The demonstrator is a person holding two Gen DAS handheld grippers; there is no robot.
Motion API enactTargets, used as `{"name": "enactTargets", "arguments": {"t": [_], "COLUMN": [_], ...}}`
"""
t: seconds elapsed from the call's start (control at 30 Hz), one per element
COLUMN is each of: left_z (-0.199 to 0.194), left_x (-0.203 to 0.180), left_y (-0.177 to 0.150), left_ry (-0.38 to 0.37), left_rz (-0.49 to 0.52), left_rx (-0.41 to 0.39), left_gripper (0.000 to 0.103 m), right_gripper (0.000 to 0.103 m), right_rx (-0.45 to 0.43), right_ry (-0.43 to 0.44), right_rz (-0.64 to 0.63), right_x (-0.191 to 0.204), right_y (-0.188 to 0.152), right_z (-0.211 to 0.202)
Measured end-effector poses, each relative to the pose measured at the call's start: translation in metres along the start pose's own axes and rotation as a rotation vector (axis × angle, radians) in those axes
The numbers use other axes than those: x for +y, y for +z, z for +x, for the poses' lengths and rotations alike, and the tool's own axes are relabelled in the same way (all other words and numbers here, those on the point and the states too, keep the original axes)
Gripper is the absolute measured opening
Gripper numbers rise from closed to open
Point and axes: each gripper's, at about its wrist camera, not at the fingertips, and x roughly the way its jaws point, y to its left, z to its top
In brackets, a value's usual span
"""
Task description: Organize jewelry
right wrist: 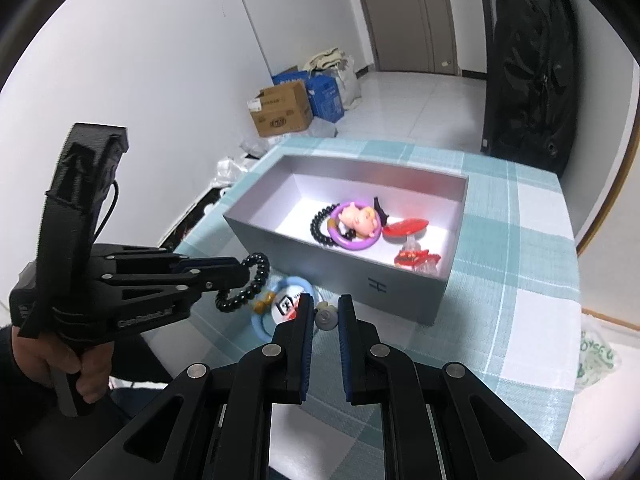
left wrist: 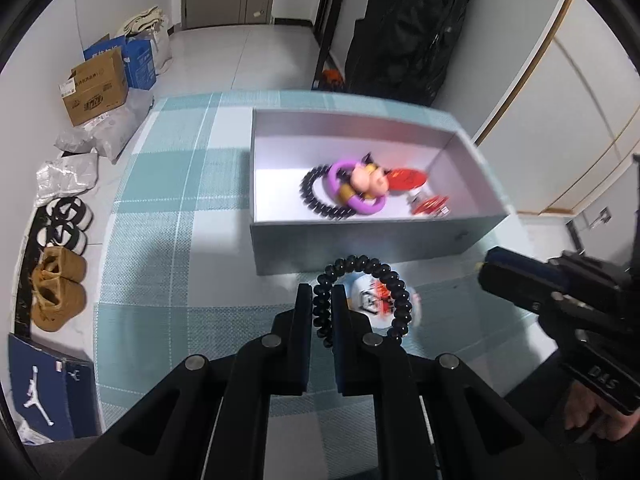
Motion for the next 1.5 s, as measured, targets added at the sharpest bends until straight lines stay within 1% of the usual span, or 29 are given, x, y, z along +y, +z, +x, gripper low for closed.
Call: {"name": "enactTargets", "arguments": {"t": [0.13,0.3,0.43,0.57,0.67,0.83,1.07,1.17,1.23,1.5], "left_z": [-0.014,-0.013,-0.013,-0.011,-0.008,0.001,0.018,0.024,0.027,0.033], "left_x": [0.001,0.003,0.005,0.009,0.009,0.011,0.019,0.014,0.012,0.011], "left_y": [0.008,0.025,0.04,0.051,0.057,0.064,0.073,0.076,0.077,0.079], "left_ry": [-0.057,-0.114,-0.14,-0.146,-0.127,-0.124,-0.128,-0.117,-0.122,-0.103], "left_rz": [-0.029,-0.067,-0.082,-0.098,-0.093,-0.096,-0.134,-0.119,-0.116,-0.11], "left_rx": [-0.053,-0.093,-0.127,-0.138,-0.134,-0.111,-0.067,-0.054,-0.044,-0.031], "left_gripper": [0.005,0.005,0.005,0.005,0.005,0.005,0.005,0.005,0.005,0.005], "right_gripper": [0.011,0.011,0.011,0.011,0.011,0.011,0.011,0.011,0.011,0.011], "right_rx": [-0.041,-0.088,-0.109,-0.115,-0.114,-0.103,-0.083,-0.077,-0.072,-0.053], "right_ry": [0.018,0.048,0.07,0.095,0.112,0.138,0.167,0.178,0.183,0.207], "right_rz": [0.018,0.05,0.074,0.106,0.122,0.15,0.214,0.239,0.252,0.285], "right_x": [-0.002,-0.007,-0.013,-0.02,-0.026,-0.036,-0.054,-0.061,-0.064,-0.071], "right_y": [0.007,0.021,0.033,0.046,0.053,0.062,0.067,0.069,0.069,0.069], "right_z": [-0.009,-0.018,-0.017,-0.01,-0.003,0.01,0.026,0.031,0.033,0.04]}}
